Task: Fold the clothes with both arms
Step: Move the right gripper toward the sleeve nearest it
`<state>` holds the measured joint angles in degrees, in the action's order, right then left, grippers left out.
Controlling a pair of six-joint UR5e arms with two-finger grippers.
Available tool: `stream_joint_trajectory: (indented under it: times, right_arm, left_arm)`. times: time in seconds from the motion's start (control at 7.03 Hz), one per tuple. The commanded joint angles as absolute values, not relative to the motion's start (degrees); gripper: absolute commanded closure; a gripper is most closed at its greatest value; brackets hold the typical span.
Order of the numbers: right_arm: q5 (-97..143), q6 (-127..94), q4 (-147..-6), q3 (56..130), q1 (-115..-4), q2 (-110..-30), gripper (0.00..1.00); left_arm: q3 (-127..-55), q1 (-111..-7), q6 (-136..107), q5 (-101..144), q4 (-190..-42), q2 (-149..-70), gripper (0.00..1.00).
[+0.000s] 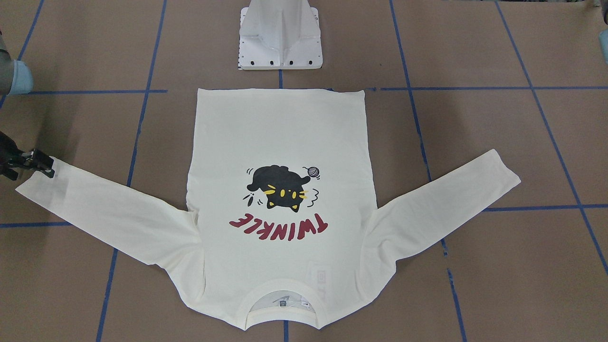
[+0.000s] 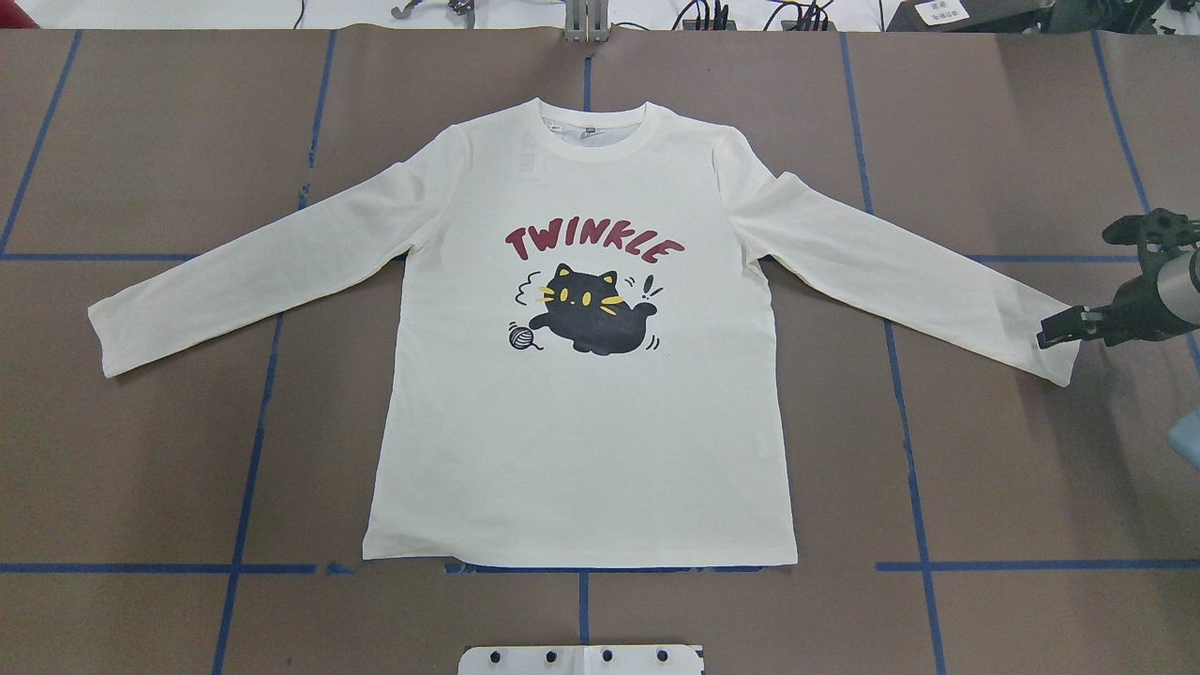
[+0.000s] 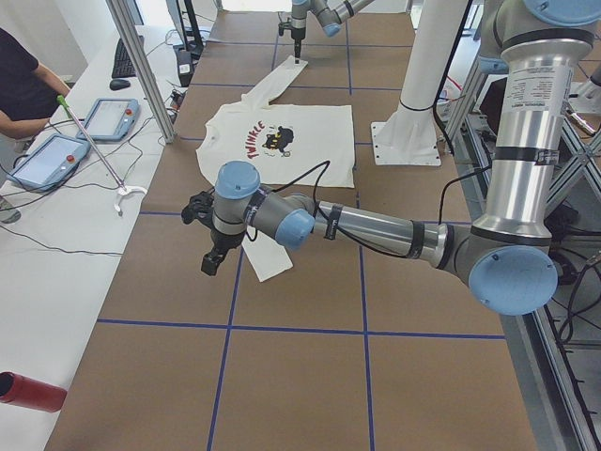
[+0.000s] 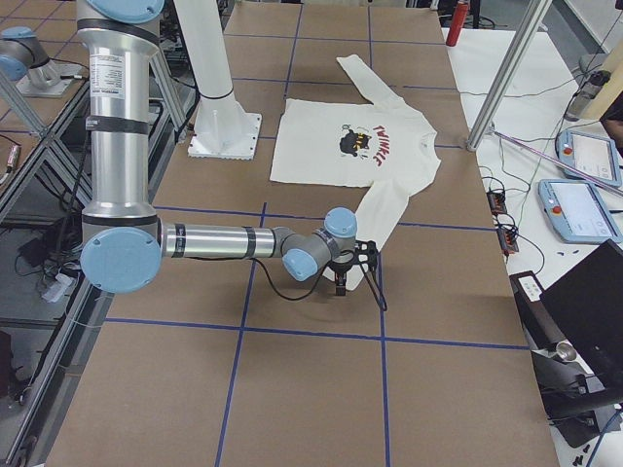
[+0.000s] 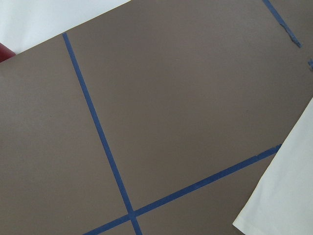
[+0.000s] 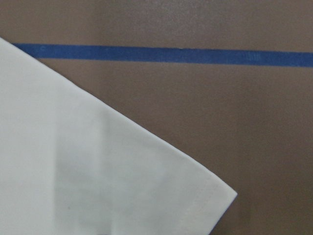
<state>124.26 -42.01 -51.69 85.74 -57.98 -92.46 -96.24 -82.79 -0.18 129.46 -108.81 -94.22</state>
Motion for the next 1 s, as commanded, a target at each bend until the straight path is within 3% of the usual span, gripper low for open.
stream_joint_trajectory:
  times: [0.0, 0.14, 0.28, 0.43, 0.85]
  right_arm:
    - [124.4, -42.0, -51.8, 85.7, -57.9, -92.5, 0.51]
    - [124.5, -41.9, -51.7, 85.8, -57.9, -92.4, 0.76]
    - [124.6, -41.9, -51.7, 85.9, -57.9, -92.4, 0.92]
    - [124.8, -41.9, -51.7, 86.1, -57.9, -92.4, 1.00]
    - [124.9, -42.4, -50.9, 89.3, -58.0, -91.8, 1.00]
  left_arm:
    - [-96.2, -82.8, -0.2, 129.5, -108.9, -94.3, 0.00]
    - [-96.2, -82.8, -0.2, 129.5, -108.9, -94.3, 0.00]
    - [-96.2, -82.8, -0.1, 129.5, -108.9, -94.3, 0.00]
    - [-96.2, -82.8, -0.1, 129.5, -108.9, -94.3, 0.00]
    - [-96.3, -82.8, -0.2, 129.5, -108.9, -94.4, 0.00]
